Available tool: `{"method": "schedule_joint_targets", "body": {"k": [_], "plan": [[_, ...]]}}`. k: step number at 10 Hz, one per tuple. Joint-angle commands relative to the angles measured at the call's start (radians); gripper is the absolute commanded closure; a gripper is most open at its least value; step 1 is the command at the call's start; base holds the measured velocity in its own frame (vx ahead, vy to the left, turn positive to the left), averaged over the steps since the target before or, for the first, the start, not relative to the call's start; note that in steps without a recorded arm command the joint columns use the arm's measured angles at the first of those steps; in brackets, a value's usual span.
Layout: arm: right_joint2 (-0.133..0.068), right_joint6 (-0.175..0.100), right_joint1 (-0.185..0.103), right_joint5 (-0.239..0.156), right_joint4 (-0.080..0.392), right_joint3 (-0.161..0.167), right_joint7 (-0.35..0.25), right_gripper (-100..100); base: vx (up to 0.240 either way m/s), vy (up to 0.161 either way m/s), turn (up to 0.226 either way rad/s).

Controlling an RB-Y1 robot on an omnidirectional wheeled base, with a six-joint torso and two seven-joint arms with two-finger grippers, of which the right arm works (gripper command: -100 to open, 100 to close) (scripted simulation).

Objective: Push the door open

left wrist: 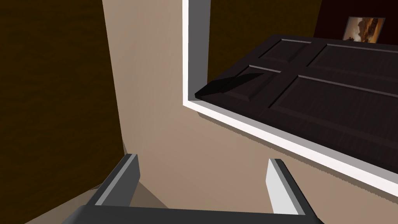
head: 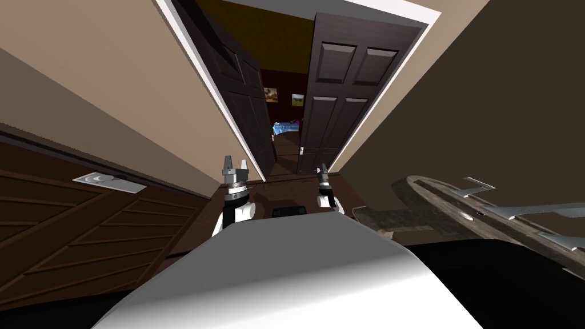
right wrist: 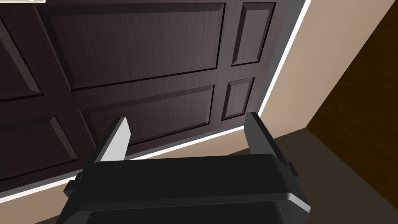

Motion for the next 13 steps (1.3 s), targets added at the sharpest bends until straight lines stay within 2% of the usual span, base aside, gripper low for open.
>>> {"method": "schedule_joint_targets", "body": {"k": [1, 10, 13], "plan": [[-0.006, -0.015, -0.019, -0.003, 0.05, -0.002, -0.003, -100, 0.097, -0.02, 0.063], [-0.04, -0.086, -0.13, -0.025, 0.329, -0.018, -0.023, -100, 0.097, -0.017, 0.056], [-0.047, -0.102, -0.155, -0.03, 0.396, -0.021, -0.028, -100, 0.074, -0.021, 0.037]]}}
